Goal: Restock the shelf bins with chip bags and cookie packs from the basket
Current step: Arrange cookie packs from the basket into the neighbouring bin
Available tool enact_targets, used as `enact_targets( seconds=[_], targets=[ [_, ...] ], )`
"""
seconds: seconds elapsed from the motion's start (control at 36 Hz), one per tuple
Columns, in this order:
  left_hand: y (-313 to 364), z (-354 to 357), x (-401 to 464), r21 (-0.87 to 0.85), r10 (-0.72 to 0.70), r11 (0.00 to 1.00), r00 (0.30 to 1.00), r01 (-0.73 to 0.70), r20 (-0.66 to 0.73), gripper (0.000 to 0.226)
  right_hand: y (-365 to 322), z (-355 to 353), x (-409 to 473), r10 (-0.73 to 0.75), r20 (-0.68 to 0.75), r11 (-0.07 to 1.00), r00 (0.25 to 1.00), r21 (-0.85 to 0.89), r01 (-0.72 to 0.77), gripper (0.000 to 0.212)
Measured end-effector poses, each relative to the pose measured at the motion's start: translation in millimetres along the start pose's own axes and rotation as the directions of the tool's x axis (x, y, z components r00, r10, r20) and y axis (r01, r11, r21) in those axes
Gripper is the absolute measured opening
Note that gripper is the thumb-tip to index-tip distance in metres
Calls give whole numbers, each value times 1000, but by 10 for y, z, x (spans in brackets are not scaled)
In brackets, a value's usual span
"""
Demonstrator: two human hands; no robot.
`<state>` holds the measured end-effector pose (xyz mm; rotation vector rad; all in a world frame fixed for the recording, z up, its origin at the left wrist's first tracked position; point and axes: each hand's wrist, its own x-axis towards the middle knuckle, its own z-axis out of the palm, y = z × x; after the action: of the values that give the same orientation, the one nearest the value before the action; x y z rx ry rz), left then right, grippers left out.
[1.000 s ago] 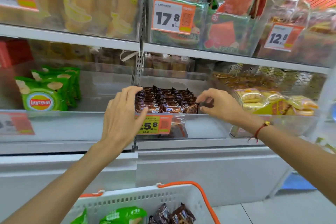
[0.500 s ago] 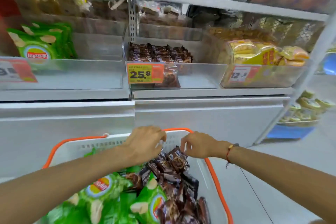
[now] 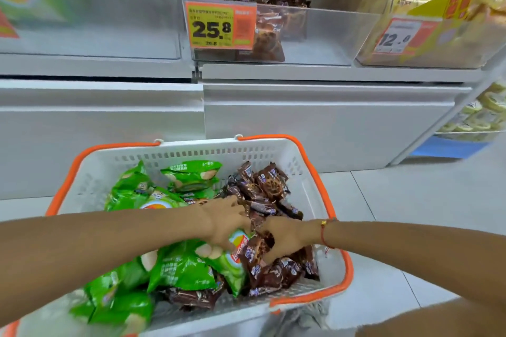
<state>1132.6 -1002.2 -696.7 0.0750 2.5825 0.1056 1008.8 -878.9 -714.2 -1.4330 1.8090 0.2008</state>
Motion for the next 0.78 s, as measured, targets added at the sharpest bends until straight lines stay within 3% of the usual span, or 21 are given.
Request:
enact_targets(
  seconds=[0.17, 0.28, 0.33, 0.42, 0.47, 0.58, 0.64, 0.78],
  targets=[
    [-130, -57, 14, -150, -20, 988, 992, 38, 123, 62, -50, -67, -30, 25, -29, 978, 999, 207, -18, 46],
    [-233, -260, -33, -394, -43, 916, 994, 78, 96, 76, -46, -400, -186, 46, -98, 976, 994, 219, -24, 41],
    [-294, -380, -101, -575, -111, 809, 992, 125, 60, 80, -22, -658, -304, 80, -199, 969, 977, 247, -29, 40],
    [-383, -576, -185, -817, -228, 565, 973, 118, -17, 78, -8, -1055, -491, 151, -316, 937, 937, 347, -34, 38],
    [-450, -715, -209, -892, -315, 450, 943, 50, -106, 73, -44, -1287, -605, 177, -396, 914, 901, 407, -1, 43],
    [-484, -1063, -334, -950, -437, 286, 864, -127, -248, 28, -199, -1619, -780, 168, -583, 804, 795, 548, 232, 33],
    [-496, -1217, -396, -944, -511, 242, 797, -226, -322, 26, -310, -1746, -845, 155, -630, 738, 761, 586, 335, 20],
    [-574, -1546, -534, -892, -645, 260, 622, -369, -445, 20, -551, -2106, -907, 140, -729, 714, 670, 543, 442, 16]
  ],
)
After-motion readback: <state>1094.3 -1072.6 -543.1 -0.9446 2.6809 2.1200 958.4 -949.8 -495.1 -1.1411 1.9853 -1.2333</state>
